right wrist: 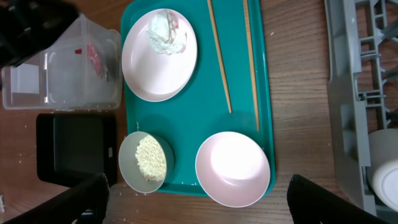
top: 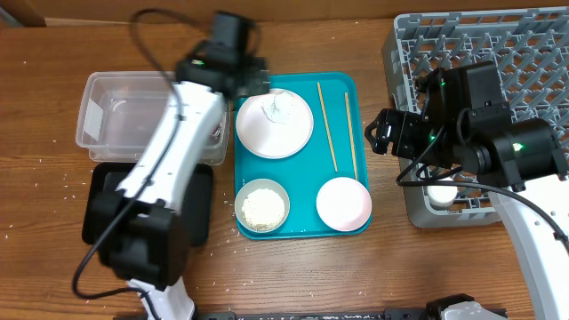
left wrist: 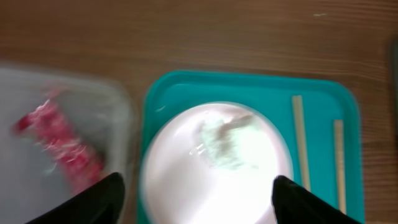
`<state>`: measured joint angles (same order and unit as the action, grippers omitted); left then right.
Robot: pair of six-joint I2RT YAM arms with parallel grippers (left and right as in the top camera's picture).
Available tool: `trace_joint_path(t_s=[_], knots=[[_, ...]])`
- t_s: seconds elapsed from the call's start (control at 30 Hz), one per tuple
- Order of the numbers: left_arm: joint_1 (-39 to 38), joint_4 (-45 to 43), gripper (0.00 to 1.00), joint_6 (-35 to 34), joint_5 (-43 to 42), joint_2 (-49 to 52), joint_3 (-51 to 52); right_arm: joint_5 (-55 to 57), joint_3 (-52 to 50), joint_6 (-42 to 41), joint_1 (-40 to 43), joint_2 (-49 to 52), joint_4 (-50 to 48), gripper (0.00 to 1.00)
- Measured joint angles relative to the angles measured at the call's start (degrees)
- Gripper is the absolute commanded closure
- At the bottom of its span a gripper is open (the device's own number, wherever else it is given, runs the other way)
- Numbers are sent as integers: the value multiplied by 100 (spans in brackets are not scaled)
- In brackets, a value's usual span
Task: Sort waste into correct bins and load items into the dishwasher
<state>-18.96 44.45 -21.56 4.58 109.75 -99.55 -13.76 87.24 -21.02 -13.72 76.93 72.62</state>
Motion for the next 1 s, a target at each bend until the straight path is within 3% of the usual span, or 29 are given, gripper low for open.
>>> trace_joint_path(t_s=[0.17,0.4,0.47,0.5,0.77,0.93,1.0], knots=[[-673,-479,26,675,214,944,-17,-2,0,0,0,0,2,6],[-595,-616,44,570,208,1969,-13,-31,0,0,0,0,-4,6],[-570,-592,83,525,144,2037,-15,-39,0,4,2,0,-15,6],[-570,-570,96,509,129,2037,-15,-39,0,4,2,0,-11,6],[-485,385,96,422,-186,1930,-208,-42,0,2,2,0,-4,6],[31,1425,96,201,-310,798,-378,-42,0,2,0,0,0,6],[717,2039,93,144,-74,-267,-636,-44,0,2,0,0,-2,6]])
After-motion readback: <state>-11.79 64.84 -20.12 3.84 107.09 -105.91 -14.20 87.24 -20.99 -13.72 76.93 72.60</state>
